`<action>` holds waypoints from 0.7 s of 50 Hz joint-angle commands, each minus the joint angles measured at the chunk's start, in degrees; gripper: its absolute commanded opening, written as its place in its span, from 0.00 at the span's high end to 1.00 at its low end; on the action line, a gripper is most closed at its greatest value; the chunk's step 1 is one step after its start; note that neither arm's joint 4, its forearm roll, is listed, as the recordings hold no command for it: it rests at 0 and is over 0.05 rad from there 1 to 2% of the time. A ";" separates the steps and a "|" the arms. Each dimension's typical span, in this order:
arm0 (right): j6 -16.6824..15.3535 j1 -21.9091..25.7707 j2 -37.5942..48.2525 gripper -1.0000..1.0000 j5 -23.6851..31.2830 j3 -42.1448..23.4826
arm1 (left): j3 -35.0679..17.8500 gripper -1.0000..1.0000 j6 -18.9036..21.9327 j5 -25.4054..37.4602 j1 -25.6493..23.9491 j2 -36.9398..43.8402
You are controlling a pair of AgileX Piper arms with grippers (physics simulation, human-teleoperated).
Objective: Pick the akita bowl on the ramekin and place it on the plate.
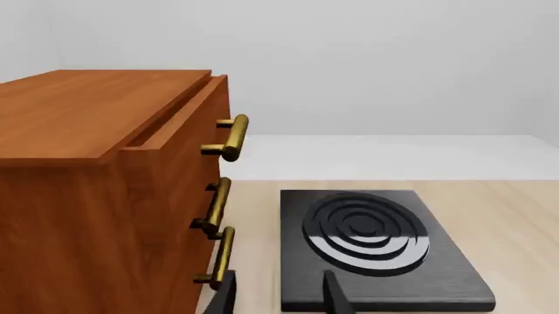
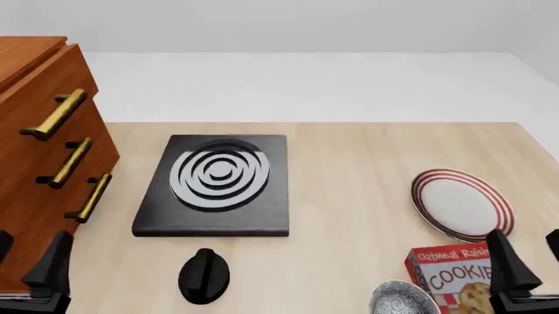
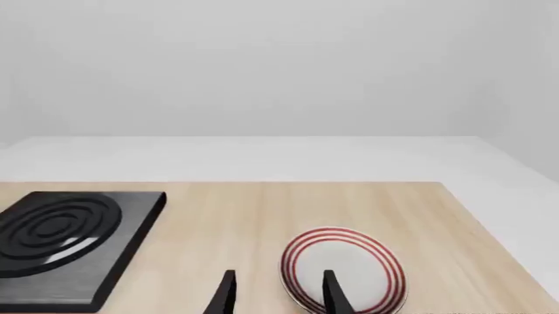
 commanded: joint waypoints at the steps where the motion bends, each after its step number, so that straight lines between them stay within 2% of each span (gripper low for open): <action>1: -0.50 -0.61 0.03 0.00 0.40 -0.06 | -0.18 0.00 -0.02 -0.01 0.00 0.21; 23: -0.99 -1.60 2.51 0.00 -0.85 -0.44 | -0.23 0.00 0.01 0.13 0.01 0.13; 24: -2.16 -2.08 4.13 0.00 -1.60 -0.66 | -0.23 0.00 0.01 0.13 0.01 0.13; 25: -1.91 -2.30 9.86 0.00 -4.63 -1.11 | -0.10 0.00 -0.01 -0.05 0.02 0.18; 27: -0.98 -2.27 9.92 0.00 -3.65 -2.38 | -0.08 0.00 -0.01 -0.12 0.02 0.22; 32: -2.41 -1.38 10.86 0.00 0.79 -8.18 | -0.12 0.00 -0.01 -0.02 0.02 0.17; 35: -1.59 -0.88 12.38 0.00 2.43 -11.45 | -0.18 0.00 -0.01 0.06 0.02 0.15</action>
